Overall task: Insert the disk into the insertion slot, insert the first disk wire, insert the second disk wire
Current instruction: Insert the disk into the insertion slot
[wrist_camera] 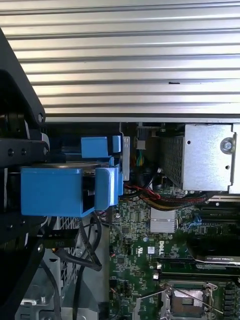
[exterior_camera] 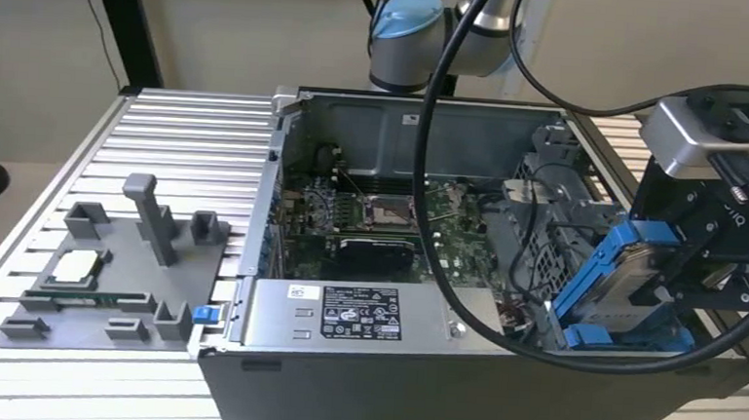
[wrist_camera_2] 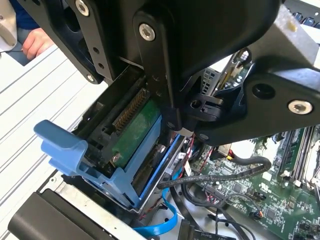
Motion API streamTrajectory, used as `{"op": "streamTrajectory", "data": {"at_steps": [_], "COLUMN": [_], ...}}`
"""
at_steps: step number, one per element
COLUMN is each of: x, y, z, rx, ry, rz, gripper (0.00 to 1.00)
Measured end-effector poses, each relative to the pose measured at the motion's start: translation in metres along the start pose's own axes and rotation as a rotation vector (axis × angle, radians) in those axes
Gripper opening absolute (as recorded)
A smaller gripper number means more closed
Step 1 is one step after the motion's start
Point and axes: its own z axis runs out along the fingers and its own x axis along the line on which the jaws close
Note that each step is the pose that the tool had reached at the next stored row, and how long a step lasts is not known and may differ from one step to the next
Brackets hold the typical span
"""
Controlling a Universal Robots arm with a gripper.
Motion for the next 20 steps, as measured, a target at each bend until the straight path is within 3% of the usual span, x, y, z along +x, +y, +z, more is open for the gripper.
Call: {"op": "streamTrajectory", "data": {"at_steps": [3,4,16,20], "x": [0.0000,0.0000,0.0000,-0.0007], "y": [0.0000,0.0000,0.0000,0.0002], "z": [0.0000,0.0000,-0.0002,-0.0064], "rx": [0.0000,0.0000,0.0000,0.0000], "ry": [0.0003,0.0003,0.0006,0.0006], "rz": [0.000,0.000,0.000,0.000], "gripper": [0.00,1.00,1.00,1.00]}}
